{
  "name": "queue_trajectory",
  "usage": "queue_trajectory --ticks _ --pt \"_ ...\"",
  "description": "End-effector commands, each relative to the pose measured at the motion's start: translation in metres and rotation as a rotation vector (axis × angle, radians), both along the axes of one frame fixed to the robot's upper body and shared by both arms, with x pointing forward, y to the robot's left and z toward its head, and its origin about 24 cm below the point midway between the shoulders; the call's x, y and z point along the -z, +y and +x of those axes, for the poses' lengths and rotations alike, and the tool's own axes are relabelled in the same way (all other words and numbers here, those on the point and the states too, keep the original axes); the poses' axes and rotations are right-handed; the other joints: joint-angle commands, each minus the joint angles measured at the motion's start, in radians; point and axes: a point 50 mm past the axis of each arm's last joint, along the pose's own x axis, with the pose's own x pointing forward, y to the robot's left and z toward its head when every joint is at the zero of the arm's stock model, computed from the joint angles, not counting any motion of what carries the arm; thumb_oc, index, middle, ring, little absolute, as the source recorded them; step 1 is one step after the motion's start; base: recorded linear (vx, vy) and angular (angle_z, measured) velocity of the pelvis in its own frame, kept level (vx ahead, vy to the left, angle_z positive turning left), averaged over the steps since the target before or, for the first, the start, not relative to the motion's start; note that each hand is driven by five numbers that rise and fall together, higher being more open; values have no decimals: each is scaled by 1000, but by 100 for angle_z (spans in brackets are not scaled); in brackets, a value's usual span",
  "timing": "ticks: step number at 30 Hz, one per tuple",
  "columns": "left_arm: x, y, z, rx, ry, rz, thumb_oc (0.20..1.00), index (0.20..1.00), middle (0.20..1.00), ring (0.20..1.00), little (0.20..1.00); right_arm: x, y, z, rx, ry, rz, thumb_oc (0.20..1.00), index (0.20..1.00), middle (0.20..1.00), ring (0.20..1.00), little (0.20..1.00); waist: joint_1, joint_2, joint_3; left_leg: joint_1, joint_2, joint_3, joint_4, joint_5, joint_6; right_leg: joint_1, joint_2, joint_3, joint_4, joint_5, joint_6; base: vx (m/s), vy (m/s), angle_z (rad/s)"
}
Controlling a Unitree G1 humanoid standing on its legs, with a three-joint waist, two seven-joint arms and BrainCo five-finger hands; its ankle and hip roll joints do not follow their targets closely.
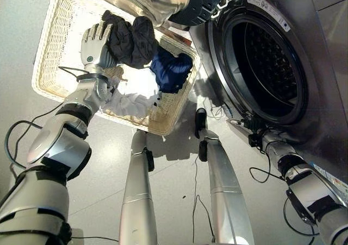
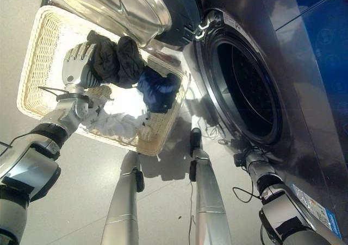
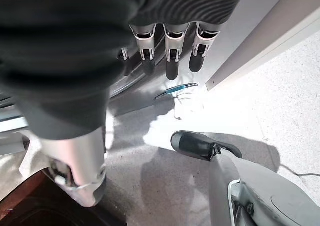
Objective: Put the clothes into the washing machine.
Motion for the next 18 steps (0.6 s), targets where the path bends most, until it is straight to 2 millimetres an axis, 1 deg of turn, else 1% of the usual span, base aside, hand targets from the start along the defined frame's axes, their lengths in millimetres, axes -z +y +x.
queue_trajectory --ticks 1,6,11,12,13,18 --pt "-29 6 -1 -11 -64 -82 1000 1000 1000 1000 1000 0 -12 -4 18 -2 -18 1000 1000 1000 1000 1000 19 -37 -13 -10 -64 19 123 -128 31 55 70 -3 -241 192 57 0 0 0" --pt "-32 -7 4 65 40 -63 1000 1000 1000 1000 1000 -4 -12 -3 11 -8 -25 1000 1000 1000 1000 1000 12 -37 -13 -14 -68 23 125 -127 32 48 71 0 -243 197 58 0 0 0" --pt "-35 -18 7 120 85 -38 1000 1000 1000 1000 1000 -6 -12 -1 2 -12 -28 1000 1000 1000 1000 1000 8 -38 -13 -15 -66 28 127 -129 34 44 72 1 -239 198 60 0 0 0" --pt "-36 -24 8 145 108 -20 699 699 699 699 699 -7 -12 -1 -1 -14 -28 1000 1000 1000 1000 1000 7 -38 -13 -17 -65 28 128 -129 34 42 72 1 -239 199 61 0 0 0" --pt "-36 -29 9 165 132 3 200 200 200 200 200 -7 -12 -1 -3 -16 -28 1000 1000 1000 1000 1000 6 -38 -13 -17 -66 29 128 -128 34 42 72 1 -240 200 60 0 0 0" --pt "-36 -43 12 224 199 32 200 200 200 200 200 -9 -11 1 -9 -26 -25 1000 1000 1000 1000 1000 2 -35 -13 -21 -71 32 132 -129 36 37 73 4 -239 204 61 0 0 0"
